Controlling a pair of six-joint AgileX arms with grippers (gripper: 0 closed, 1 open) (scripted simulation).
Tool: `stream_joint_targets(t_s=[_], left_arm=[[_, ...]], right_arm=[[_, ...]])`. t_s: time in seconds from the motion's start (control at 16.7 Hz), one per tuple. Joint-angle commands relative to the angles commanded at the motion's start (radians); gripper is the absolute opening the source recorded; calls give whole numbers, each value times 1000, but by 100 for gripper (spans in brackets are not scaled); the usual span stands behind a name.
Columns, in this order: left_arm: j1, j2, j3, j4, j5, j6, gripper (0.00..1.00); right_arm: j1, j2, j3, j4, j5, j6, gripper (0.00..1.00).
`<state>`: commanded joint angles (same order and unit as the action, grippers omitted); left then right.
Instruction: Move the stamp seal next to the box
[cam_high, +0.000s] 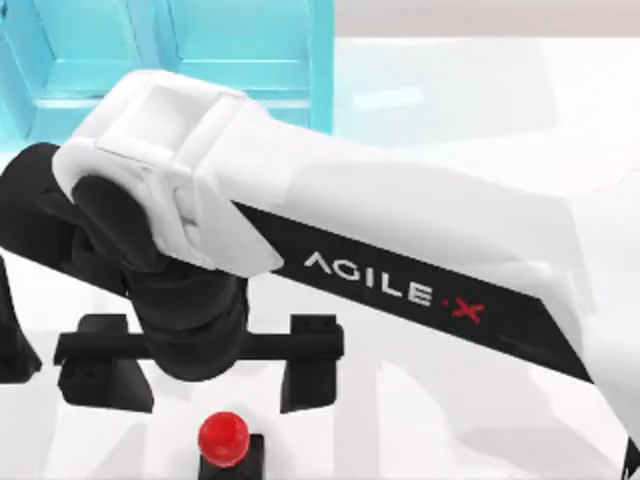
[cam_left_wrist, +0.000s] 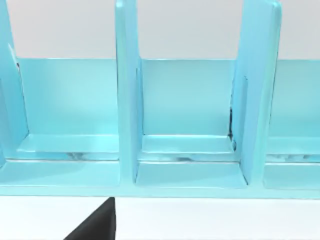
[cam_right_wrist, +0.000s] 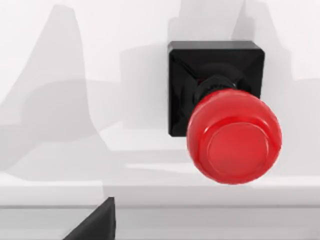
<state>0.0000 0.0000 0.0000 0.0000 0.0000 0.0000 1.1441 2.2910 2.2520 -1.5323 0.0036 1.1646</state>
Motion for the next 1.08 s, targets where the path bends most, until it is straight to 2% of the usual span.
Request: stream_joint_targets(t_s=[0.24,0.72,1.02,1.08], left_arm=[[0,0,0,0,0,0,100],[0,0,0,0,0,0,100],[0,0,0,0,0,0,100],[0,0,0,0,0,0,100]], right_arm=[[-4,-3,-42,41,0,-4,100],[2,-2,-382,381,0,2,100],[3,-1,-399,398,0,3,100],[3,-1,-399,398,0,3,92]])
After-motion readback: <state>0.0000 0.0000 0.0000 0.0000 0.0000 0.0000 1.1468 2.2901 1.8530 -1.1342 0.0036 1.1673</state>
